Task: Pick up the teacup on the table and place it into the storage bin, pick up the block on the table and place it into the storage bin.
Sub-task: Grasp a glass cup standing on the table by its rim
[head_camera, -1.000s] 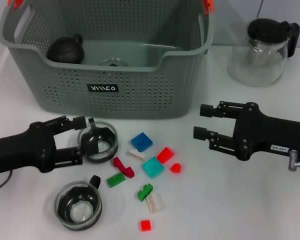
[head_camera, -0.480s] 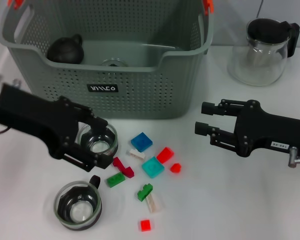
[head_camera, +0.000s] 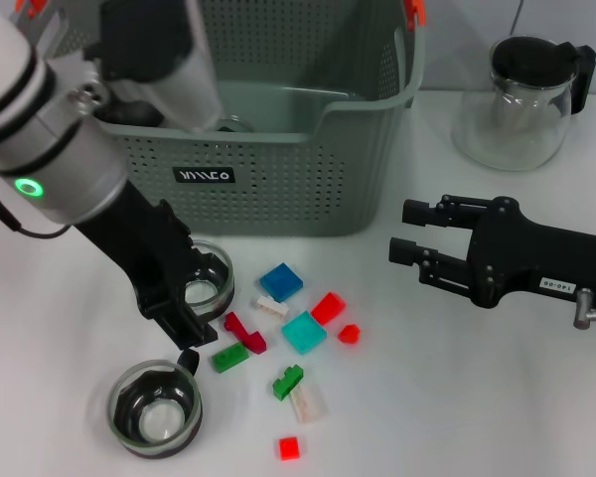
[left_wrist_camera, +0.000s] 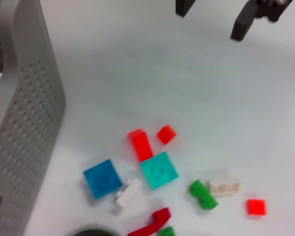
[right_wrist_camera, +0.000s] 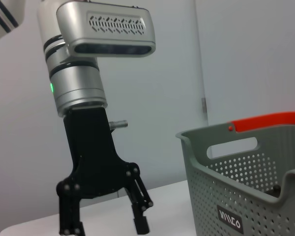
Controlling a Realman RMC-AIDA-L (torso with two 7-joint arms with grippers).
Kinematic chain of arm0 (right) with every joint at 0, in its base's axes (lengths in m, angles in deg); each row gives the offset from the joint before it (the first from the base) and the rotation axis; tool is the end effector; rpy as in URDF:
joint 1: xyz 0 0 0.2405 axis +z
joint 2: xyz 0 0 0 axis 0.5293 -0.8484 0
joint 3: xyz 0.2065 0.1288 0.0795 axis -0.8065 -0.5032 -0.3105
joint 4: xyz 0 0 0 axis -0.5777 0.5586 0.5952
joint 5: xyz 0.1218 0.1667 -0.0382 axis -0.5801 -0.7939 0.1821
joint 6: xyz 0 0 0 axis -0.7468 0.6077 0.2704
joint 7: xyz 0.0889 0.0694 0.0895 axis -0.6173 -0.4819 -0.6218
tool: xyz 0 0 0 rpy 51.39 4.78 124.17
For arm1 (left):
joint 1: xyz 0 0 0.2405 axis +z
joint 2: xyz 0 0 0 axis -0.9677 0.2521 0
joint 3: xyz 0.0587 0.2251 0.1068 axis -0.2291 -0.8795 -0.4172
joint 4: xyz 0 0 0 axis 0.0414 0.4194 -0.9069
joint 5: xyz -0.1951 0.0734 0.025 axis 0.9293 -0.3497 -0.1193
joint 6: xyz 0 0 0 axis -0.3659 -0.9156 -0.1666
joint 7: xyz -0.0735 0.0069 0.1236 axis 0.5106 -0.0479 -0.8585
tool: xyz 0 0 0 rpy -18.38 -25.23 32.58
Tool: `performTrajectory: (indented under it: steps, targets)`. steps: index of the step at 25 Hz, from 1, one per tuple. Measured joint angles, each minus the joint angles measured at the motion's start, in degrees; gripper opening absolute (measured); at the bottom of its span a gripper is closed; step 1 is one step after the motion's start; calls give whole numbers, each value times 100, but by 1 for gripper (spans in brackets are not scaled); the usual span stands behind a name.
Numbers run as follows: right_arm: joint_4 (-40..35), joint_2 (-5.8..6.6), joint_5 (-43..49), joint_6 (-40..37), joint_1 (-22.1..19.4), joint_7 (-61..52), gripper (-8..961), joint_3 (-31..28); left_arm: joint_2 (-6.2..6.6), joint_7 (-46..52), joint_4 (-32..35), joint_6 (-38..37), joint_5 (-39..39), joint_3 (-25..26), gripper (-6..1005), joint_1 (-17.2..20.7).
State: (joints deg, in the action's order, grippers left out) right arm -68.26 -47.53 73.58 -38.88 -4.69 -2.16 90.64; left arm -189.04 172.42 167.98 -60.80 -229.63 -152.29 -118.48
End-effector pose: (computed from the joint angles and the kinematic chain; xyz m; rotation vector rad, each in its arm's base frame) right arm 0.2412 0.3145 -0.0189 -2.6856 0.3813 0.9695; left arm -0.1302 0.3320 0.0322 -2.9473 -0.3453 0.6672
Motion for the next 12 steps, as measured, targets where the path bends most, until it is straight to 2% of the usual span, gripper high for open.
performTrajectory:
  steps: [1,3,8,12]
  targets:
    - [0,0,-1,8,4,-20,517,-1,-50,20,81,51,-84,-119,784,28]
    - [0,0,-4,15,9,-45,517,-2,-73,136,211,247,-135,-525,782,151]
    - [0,7,-9,15,30,-124,517,-107,-73,599,242,997,-224,-1522,776,432]
    - [0,13,1,15,44,-171,517,-149,-80,863,114,1452,-351,-1882,768,502]
